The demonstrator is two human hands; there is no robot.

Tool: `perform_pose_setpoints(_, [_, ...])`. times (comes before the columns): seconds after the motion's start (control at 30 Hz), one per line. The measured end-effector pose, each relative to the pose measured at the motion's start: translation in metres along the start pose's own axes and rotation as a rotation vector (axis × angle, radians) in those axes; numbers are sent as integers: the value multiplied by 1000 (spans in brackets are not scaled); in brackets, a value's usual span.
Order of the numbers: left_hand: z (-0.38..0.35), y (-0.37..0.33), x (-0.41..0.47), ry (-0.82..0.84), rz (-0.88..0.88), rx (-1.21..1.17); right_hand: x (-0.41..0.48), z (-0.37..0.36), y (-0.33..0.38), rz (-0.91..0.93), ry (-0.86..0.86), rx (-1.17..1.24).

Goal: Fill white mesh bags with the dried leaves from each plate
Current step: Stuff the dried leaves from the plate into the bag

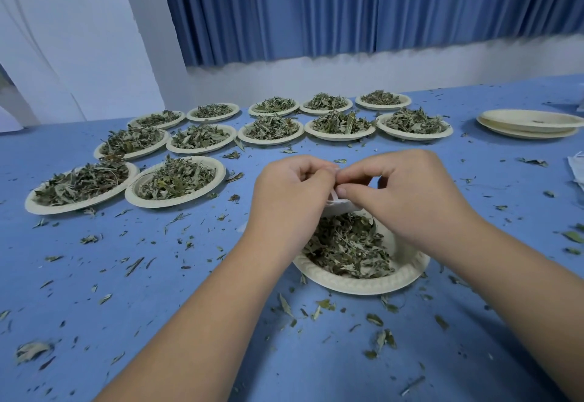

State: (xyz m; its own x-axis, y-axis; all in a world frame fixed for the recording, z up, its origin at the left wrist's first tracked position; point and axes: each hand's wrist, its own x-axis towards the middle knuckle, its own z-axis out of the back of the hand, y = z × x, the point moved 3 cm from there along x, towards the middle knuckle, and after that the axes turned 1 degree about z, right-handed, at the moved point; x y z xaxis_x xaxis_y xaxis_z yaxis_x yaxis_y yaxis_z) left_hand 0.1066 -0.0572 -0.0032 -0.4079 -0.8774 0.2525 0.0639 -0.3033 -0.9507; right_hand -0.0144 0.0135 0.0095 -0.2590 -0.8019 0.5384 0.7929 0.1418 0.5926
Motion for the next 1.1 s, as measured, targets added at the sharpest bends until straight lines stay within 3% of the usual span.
perform_pose_setpoints(0.37, [2, -4, -1, -33, -53, -16, 9, 3, -12, -110, -117, 80])
perform_pose_setpoints(0.43, [5, -4, 0, -36, -66, -41, 16, 5, -17, -223, -14, 145])
perform_pose_setpoints(0.53, [9, -4, 2, -42, -73, -57, 25, -3, -17, -404, 279, 458])
perform_pose_setpoints(0.63, [11, -6, 4, -28, -73, -99, 34, -13, -15, -443, 425, 639])
perform_pose_setpoints(0.9, [11, -7, 3, -37, -46, -112, 54, -29, 7, -246, 299, 164])
perform_pose_setpoints(1.03, [24, -5, 10, -146, -68, -29, 54, -18, 3, -304, 470, 376])
perform_pose_setpoints(1.1, [28, -4, 12, -185, -85, -26, 51, -9, -4, -321, 467, 446])
